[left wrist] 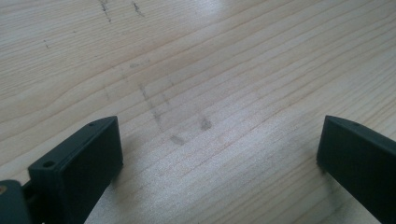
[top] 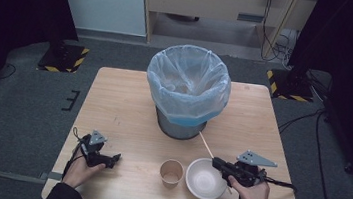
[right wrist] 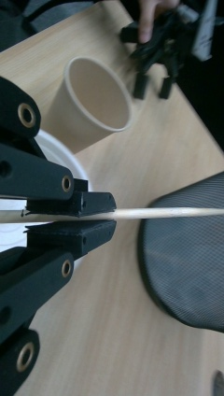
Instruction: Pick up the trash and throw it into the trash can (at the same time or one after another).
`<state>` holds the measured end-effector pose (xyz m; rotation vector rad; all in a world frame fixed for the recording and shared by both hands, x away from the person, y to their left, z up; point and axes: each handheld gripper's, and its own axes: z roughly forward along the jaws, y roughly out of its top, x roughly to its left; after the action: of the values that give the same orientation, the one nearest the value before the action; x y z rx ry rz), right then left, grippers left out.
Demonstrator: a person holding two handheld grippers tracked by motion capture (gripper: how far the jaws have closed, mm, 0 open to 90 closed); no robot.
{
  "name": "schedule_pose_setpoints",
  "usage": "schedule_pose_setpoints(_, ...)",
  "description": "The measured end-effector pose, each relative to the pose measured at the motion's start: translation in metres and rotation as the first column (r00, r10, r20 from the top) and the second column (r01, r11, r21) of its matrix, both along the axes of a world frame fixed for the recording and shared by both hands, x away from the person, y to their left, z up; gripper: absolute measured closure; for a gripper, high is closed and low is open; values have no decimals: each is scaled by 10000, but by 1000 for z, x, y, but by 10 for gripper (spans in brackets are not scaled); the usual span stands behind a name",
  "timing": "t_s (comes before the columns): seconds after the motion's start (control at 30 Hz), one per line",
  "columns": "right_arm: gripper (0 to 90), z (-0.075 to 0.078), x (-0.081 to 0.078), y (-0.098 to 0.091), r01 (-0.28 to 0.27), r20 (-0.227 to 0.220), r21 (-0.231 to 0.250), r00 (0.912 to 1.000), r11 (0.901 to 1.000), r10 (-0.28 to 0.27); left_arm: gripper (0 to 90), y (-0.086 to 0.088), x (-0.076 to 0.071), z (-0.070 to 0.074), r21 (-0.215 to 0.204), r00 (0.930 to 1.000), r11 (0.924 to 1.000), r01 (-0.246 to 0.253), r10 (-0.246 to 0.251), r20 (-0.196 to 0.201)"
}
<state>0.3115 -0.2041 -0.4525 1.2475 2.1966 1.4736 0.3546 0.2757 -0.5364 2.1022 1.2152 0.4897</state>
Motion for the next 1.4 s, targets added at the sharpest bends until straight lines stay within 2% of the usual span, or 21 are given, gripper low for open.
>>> schedule_pose_setpoints(0.2,854,12,-1,-10,66,451,864,9989,9962,-105,0,0,0,0,-2,10000,10000,6,-6,0)
schedule_pose_setpoints(0.37,854,24,-3,-15,69,879,1257,9960,9920,-181,0,0,0,0,-10,10000,10000,17,-17,5)
schedule_pose_setpoints(0.5,855,35,-2,-18,69,1189,1730,9925,9849,-279,0,0,0,0,-10,10000,10000,19,-19,4)
schedule_pose_setpoints(0.73,855,51,0,-27,246,1661,2284,9840,9733,-638,0,0,0,0,-9,10000,10000,26,-26,4)
schedule_pose_setpoints(0.87,855,63,3,-31,343,1980,2715,9760,9618,-907,0,0,0,0,-10,10000,10000,24,-24,3)
schedule_pose_setpoints(1.0,856,77,10,-33,508,2414,3084,9617,9499,-1298,0,0,0,0,-9,10000,10000,24,-24,3)
schedule_pose_setpoints(1.03,855,82,14,-32,551,2530,3242,9569,9444,-1427,0,0,0,0,-8,10000,10000,25,-25,3)
schedule_pose_setpoints(1.13,855,90,19,-32,632,2754,3343,9477,9404,-1616,0,0,0,0,-10,10000,10000,24,-24,3)
schedule_pose_setpoints(1.2,856,97,23,-32,701,2850,3541,9417,9326,-1790,0,0,0,0,-11,10000,10000,23,-23,2)
schedule_pose_setpoints(1.4,856,116,33,-33,831,3212,3816,9220,9206,-2163,0,0,0,0,-11,10000,10000,29,-29,3)
